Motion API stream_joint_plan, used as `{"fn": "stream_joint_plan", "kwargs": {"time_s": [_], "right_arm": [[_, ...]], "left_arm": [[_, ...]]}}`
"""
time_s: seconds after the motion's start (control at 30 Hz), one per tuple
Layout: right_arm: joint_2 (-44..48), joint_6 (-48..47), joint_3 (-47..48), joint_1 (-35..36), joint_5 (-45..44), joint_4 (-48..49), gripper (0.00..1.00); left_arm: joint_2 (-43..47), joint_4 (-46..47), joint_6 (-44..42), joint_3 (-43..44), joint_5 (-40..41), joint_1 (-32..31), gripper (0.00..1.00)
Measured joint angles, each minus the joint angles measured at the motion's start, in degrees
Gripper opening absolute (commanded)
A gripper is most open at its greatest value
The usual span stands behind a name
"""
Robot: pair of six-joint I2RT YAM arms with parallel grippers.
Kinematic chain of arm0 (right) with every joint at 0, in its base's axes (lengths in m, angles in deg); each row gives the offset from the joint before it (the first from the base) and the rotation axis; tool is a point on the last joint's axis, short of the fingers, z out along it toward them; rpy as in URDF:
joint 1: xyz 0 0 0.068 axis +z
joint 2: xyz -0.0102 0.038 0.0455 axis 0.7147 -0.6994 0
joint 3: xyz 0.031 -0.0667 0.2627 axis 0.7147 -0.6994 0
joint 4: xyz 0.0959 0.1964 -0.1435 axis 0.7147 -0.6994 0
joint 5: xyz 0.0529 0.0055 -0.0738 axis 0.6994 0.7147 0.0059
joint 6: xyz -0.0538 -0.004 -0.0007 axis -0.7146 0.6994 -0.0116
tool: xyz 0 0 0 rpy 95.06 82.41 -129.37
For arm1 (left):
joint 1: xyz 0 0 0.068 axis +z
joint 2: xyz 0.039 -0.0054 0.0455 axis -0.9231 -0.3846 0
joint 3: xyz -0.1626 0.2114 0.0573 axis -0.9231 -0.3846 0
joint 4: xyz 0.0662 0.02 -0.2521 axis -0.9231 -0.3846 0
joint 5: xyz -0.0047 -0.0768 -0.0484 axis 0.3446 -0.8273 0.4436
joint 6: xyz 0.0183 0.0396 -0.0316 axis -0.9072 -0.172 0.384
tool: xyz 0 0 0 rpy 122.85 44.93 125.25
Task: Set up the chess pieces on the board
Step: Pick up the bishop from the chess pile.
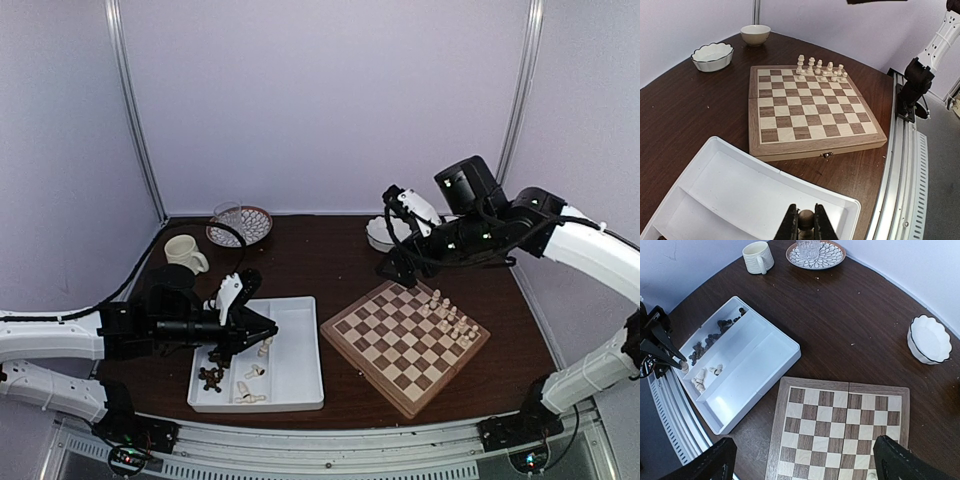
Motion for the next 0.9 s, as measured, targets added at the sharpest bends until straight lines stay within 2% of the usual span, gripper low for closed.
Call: {"fn": "stream_joint_plan", "kwargs": {"time_s": [0.07,0.13,0.27,0.53,0.77,0.9], "right_arm": [[-1.2,0.5,-2.6,-0.5,2.1,3.3,0.82],[-3.7,1.0,-4.2,-0.8,6.2,6.8,0.78],[-5.3,0.3,-9.8,0.5,12.8,15.9,0.78],[-6.4,-0.8,-24.3,11.5,18.8,40.2,0.77],[-10.4,-1.7,-25.9,15.2,18.5,52.7,0.75],[-13.0,-1.0,-26.2,16.3,18.3,59.3,0.71]], "left_arm": [[0.0,0.0,0.0,0.0,-0.1,0.0,0.0],[0.0,0.0,0.0,0.0,-0.1,0.0,0.0],[0.0,0.0,0.0,0.0,-0.3,0.0,0.0],[0.0,2.4,0.7,-0.1,-2.1,0.0,0.0],[1.4,4.4,1.7,-0.6,-2.9,0.0,0.0],[3.2,5.7,3.3,-1.2,-2.9,0.0,0.0]]}}
